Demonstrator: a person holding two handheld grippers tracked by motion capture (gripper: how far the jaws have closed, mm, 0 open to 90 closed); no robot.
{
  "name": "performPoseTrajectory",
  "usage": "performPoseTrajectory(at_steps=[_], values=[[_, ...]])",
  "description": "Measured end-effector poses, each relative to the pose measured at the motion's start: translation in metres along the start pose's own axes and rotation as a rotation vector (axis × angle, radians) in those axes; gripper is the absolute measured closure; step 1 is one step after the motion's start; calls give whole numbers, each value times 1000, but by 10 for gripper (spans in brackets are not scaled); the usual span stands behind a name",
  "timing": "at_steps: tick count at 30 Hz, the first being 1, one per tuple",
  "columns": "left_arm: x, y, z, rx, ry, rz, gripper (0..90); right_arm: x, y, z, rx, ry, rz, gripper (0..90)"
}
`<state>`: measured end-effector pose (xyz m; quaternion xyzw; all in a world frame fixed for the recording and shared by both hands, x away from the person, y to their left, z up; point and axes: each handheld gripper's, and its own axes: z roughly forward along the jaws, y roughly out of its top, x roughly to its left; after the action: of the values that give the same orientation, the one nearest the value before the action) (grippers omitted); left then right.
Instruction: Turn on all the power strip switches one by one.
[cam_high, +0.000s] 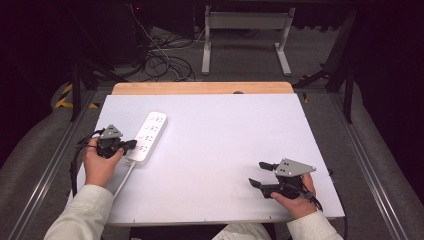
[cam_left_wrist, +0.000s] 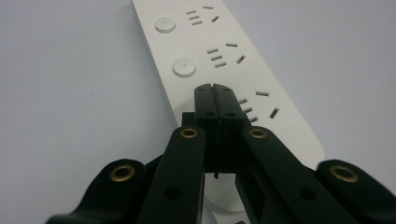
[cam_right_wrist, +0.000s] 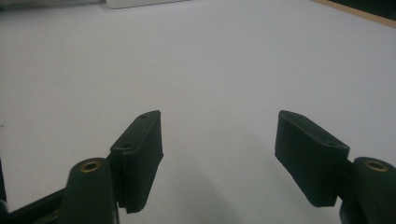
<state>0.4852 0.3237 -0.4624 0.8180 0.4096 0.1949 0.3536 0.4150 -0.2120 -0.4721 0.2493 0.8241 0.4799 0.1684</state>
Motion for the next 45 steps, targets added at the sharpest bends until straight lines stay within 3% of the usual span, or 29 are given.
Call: performPoseTrajectory(at_steps=[12,16,21,24,41,45], values=[[-4,1,3,-6,15,-11,900,0,0,0,1,1,-2,330],[-6,0,4,-10,38,13,900,1,0,0,-1,2,-3,330],[-3,-7,4,-54,10,-34,900,1,0,-1,-3,4,-5,330],[-8,-6,4,-46,42,-15,900,1,0,0,-1,4,-6,330],[-11,-6,5,-38,70,-14,900,2,0,0,-3,6,-4,329],[-10,-6,6,-31,96,12,900,3,0,-1,-3,4,-2,329]])
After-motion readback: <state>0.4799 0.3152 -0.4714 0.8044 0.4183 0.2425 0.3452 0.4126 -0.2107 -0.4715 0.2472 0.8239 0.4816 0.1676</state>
